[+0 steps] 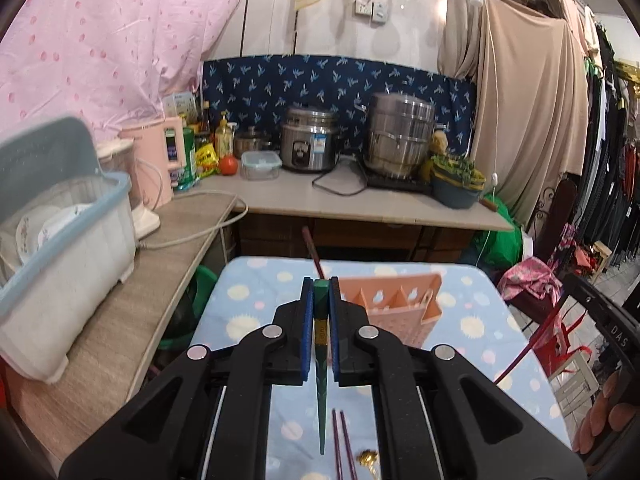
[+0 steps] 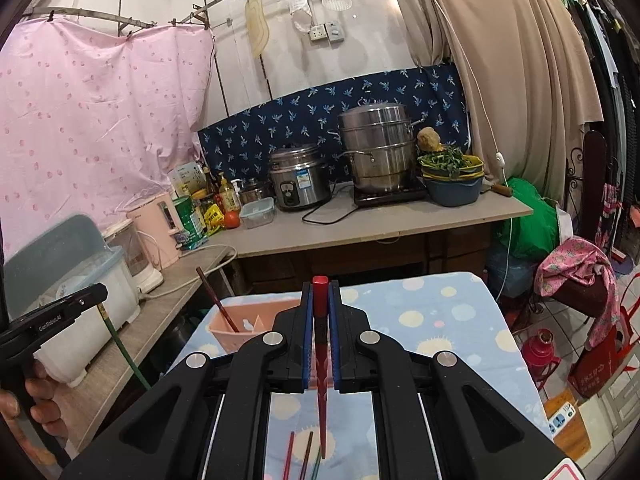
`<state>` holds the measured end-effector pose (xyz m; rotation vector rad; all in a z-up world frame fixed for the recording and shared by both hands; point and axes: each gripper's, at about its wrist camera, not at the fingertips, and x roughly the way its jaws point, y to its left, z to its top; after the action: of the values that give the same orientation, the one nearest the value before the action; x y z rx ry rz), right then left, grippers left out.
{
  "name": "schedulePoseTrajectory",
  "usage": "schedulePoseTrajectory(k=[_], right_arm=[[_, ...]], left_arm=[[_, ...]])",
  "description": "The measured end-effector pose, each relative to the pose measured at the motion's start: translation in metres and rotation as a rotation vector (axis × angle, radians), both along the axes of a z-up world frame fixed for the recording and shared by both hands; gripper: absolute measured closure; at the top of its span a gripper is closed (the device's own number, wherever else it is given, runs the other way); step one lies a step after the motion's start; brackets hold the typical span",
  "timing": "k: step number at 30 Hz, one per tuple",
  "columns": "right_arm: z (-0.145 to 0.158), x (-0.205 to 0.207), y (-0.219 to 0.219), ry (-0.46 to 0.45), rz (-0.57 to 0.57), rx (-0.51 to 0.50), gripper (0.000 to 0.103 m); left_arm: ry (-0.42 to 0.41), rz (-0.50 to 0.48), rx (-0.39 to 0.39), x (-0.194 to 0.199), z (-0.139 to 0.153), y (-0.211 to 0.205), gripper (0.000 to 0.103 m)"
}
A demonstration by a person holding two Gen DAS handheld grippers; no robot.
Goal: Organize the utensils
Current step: 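Lift both chopsticks and carry them over the pink holder, then lower both chopsticks into the holder and open both tools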
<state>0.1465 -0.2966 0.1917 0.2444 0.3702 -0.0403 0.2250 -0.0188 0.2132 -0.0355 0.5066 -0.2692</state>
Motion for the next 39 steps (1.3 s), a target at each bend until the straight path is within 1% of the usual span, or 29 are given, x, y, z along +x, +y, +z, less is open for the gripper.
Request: schedulePoseTrajectory(k=[2,6,9,12,14,18,23,27,29,32,36,39], right_arm=[[0.012,0.01,-0.001,-0.03,0.007,0.01,0.096],[0.038,0.034,-0.004,-0.095,0.02,0.046,0.096],[0.056,0.053,-0.003,-0.144,0.016,0.062,0.096],[0.068,0.069,0.0,-0.186,0.009,0.069,0.096],[0.071,0.082,0.004,-0.195,0.005,0.074,0.096],[0.062,0.105,0.011,-0.178,0.007,0.074,0.096],[0.035,0.127,0.016,-0.118,0.02,0.083,0.096],[0.012,0.138,0.019,-0.067,0.03,0.061,0.096],[0.003,0.141,0.02,-0.046,0.032,0.058,0.096],[-0.003,0.144,0.019,-0.034,0.036,0.057,0.096],[-0.007,0.145,0.019,-0.03,0.039,0.055,0.096],[-0.014,0.147,0.018,-0.014,0.039,0.055,0.096]], left_arm=[[-0.023,0.001,-0.019,0.005,0.014,0.0,0.096],[-0.103,0.022,-0.045,0.019,0.047,-0.006,0.096],[-0.153,0.032,-0.072,0.03,0.065,-0.01,0.096],[-0.19,0.045,-0.098,0.043,0.075,-0.014,0.096],[-0.196,0.052,-0.104,0.054,0.076,-0.018,0.096],[-0.195,0.074,-0.103,0.075,0.065,-0.024,0.096],[-0.161,0.087,-0.116,0.096,0.047,-0.026,0.096],[-0.153,0.092,-0.1,0.104,0.041,-0.029,0.096],[-0.139,0.084,-0.107,0.107,0.039,-0.028,0.096],[-0.147,0.071,-0.122,0.106,0.046,-0.028,0.096],[-0.192,0.058,-0.123,0.1,0.064,-0.03,0.096],[-0.215,0.048,-0.122,0.099,0.071,-0.034,0.096]])
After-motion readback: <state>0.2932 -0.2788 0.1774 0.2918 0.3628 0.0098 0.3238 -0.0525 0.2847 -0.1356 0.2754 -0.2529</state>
